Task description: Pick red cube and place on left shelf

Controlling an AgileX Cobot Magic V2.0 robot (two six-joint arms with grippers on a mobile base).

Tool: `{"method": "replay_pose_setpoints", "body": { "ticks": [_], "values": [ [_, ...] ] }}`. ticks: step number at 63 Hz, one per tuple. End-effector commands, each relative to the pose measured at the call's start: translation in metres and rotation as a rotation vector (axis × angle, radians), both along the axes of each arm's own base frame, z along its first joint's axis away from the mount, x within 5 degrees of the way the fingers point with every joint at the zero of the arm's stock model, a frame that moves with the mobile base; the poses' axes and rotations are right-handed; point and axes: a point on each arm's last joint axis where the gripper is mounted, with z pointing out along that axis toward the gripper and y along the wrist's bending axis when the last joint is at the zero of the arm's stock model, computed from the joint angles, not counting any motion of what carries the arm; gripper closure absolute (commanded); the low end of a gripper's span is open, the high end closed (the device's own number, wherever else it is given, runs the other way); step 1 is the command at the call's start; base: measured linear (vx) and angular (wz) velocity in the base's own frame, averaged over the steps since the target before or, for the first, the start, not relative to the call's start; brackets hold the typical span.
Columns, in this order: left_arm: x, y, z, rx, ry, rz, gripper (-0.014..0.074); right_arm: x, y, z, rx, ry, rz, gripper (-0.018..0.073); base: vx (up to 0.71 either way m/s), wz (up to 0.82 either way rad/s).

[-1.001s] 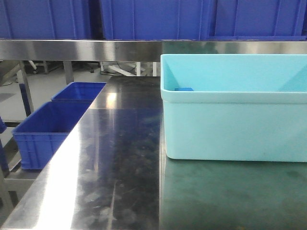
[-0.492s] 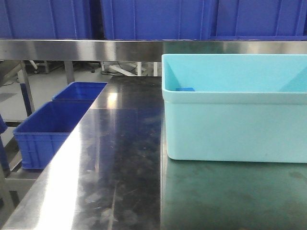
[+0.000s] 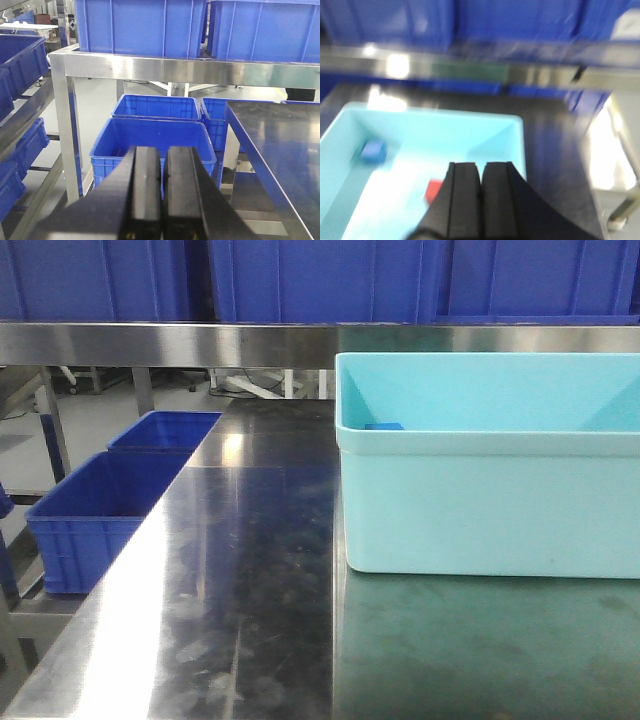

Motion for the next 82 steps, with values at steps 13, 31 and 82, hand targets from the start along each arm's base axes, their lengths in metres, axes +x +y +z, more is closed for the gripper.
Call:
{"method": "replay_pose_setpoints", "body": {
  "ticks": [13,31,82],
  "values": [
    [0.000,0.001,0.001,-0.016,-0.080,0.010,0.0495,0.085,0.038,0.006,0.017,0.192,0.155,0.0223,0.00,0.00],
    [0.000,0.001,0.001,-0.016,-0.080,0.010,0.0495,0.145,0.067,-0.027,0.063,0.378,0.202,0.0002,0.00,0.00],
    [0.000,0.001,0.001,-0.016,-0.080,0.010,0.0495,0.219,0.072,-0.145,-0.022,0.741,0.030,-0.0003,0.00,0.00]
  ]
}}
